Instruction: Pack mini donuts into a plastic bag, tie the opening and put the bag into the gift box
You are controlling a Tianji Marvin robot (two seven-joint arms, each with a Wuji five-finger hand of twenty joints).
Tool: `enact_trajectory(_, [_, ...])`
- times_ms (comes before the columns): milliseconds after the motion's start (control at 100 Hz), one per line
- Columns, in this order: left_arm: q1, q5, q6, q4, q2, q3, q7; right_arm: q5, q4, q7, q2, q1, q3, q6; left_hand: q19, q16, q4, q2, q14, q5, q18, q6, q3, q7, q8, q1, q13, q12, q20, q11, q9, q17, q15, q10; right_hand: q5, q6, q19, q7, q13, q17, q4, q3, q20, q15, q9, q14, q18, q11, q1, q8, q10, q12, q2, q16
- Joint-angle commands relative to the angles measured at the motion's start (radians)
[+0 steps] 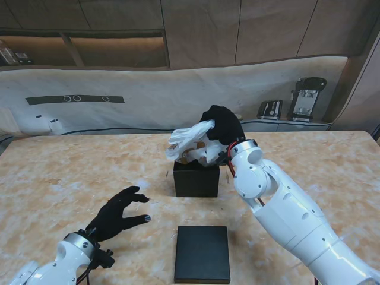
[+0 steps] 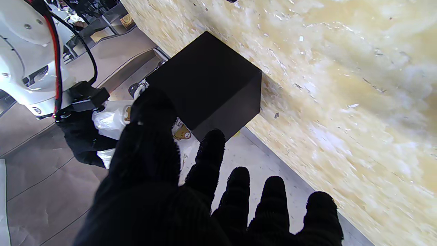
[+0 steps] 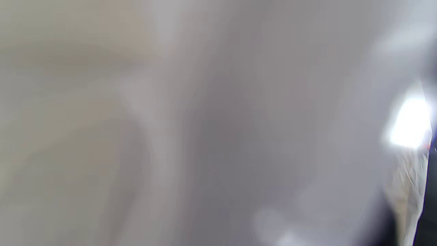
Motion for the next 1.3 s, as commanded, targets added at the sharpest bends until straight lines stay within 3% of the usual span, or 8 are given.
enact_trajectory(0, [0.001, 0.000, 0.003, -0.004, -0.002, 0.002, -0.018, -0.001, 0.014, 0.021, -0.004, 0.009, -0.005, 0.010, -0.010, -0.014, 0.018, 0.035, -0.006, 0.018, 0.000, 0.006, -0.028, -0.039, -0.015, 0.009, -0.007, -0.009, 0.014, 0.005, -0.019, -0.010, 0.010, -0.004, 0.037, -0.024, 0.029, 0.046, 0.006, 0.038, -0.021, 0.052, 0.015, 0.007, 0.020, 0.088, -0.151, 0.015, 0.034, 0.009, -0.010, 0.053, -0.011, 0.016])
enact_trajectory(160, [0.000, -0.002, 0.008, -0.003, -0.003, 0.002, -0.017, -0.012, 0.067, 0.046, 0.002, 0.039, -0.029, -0.039, -0.011, -0.014, 0.018, 0.036, -0.006, 0.027, -0.001, 0.008, -0.028, -0.047, -0.019, 0.010, -0.008, -0.009, 0.013, 0.006, -0.019, -0.010, 0.007, -0.001, 0.040, -0.031, 0.022, 0.043, 0.005, 0.031, -0.019, 0.052, 0.012, 0.007, 0.022, 0.088, -0.150, 0.015, 0.030, 0.007, -0.013, 0.052, -0.010, 0.015])
enact_trajectory(300, [0.002, -0.007, 0.017, -0.006, -0.003, -0.001, -0.019, -0.090, 0.116, 0.067, 0.022, 0.074, -0.056, -0.130, -0.013, -0.013, 0.018, 0.035, -0.006, 0.049, -0.002, 0.012, -0.028, -0.045, -0.019, 0.012, -0.008, -0.009, 0.010, 0.006, -0.018, -0.010, 0.006, -0.002, 0.043, -0.058, 0.014, 0.039, 0.005, 0.014, -0.009, 0.044, 0.017, -0.001, 0.026, 0.072, -0.157, 0.009, 0.017, 0.007, -0.036, 0.049, 0.004, 0.006])
enact_trajectory(410, [0.003, -0.012, 0.022, -0.007, -0.003, -0.002, -0.021, -0.119, 0.139, 0.095, 0.033, 0.093, -0.076, -0.180, -0.016, -0.013, 0.018, 0.035, -0.005, 0.058, -0.001, 0.013, -0.029, -0.046, -0.018, 0.012, -0.008, -0.008, 0.007, 0.009, -0.016, -0.009, 0.006, -0.002, 0.057, -0.093, 0.045, 0.040, -0.004, -0.045, -0.001, 0.032, 0.053, -0.003, 0.038, 0.060, -0.175, 0.004, 0.009, 0.031, -0.068, 0.059, 0.016, 0.007])
enact_trajectory(640, [0.007, -0.038, 0.038, -0.011, -0.006, -0.005, -0.019, -0.155, 0.187, 0.133, 0.046, 0.139, -0.126, -0.271, -0.021, -0.014, 0.018, 0.038, -0.007, 0.071, -0.003, 0.016, -0.027, -0.050, -0.018, 0.017, -0.011, -0.010, -0.001, 0.009, -0.018, -0.007, 0.000, -0.002, 0.094, -0.138, 0.057, 0.015, -0.002, -0.088, 0.012, 0.028, 0.059, -0.016, 0.102, 0.036, -0.204, -0.021, -0.004, 0.097, -0.115, 0.077, 0.014, 0.002])
enact_trajectory(870, [0.011, -0.044, 0.036, -0.012, -0.007, -0.011, -0.016, -0.134, 0.204, 0.216, 0.055, 0.172, -0.168, -0.317, -0.023, -0.012, 0.018, 0.041, -0.007, 0.073, -0.004, 0.013, -0.028, -0.052, -0.016, 0.018, -0.011, -0.010, -0.006, 0.010, -0.017, -0.006, -0.003, -0.002, 0.122, -0.169, 0.059, -0.001, 0.002, -0.114, 0.026, 0.033, 0.048, -0.019, 0.164, 0.019, -0.214, -0.056, -0.013, 0.113, -0.151, 0.064, -0.003, 0.004])
enact_trajectory(1070, [0.012, -0.045, 0.038, -0.011, -0.008, -0.013, -0.015, -0.097, 0.230, 0.308, 0.064, 0.216, -0.217, -0.358, -0.024, -0.011, 0.018, 0.043, -0.008, 0.073, -0.005, 0.009, -0.029, -0.050, -0.013, 0.019, -0.012, -0.010, -0.010, 0.009, -0.017, -0.006, -0.005, 0.000, 0.128, -0.176, 0.043, -0.018, 0.005, -0.138, 0.032, 0.027, 0.039, -0.027, 0.189, 0.009, -0.203, -0.088, -0.016, 0.118, -0.158, 0.067, -0.006, 0.008])
enact_trajectory(1290, [0.012, -0.045, 0.041, -0.011, -0.007, -0.017, -0.019, -0.046, 0.259, 0.406, 0.069, 0.264, -0.273, -0.353, -0.024, -0.011, 0.018, 0.045, -0.008, 0.072, -0.005, 0.007, -0.029, -0.046, -0.010, 0.021, -0.013, -0.010, -0.014, 0.008, -0.019, -0.006, -0.009, -0.002, 0.105, -0.165, 0.023, -0.056, 0.023, -0.144, 0.038, 0.004, 0.035, -0.055, 0.215, 0.013, -0.172, -0.146, -0.015, 0.116, -0.151, 0.061, 0.002, 0.010])
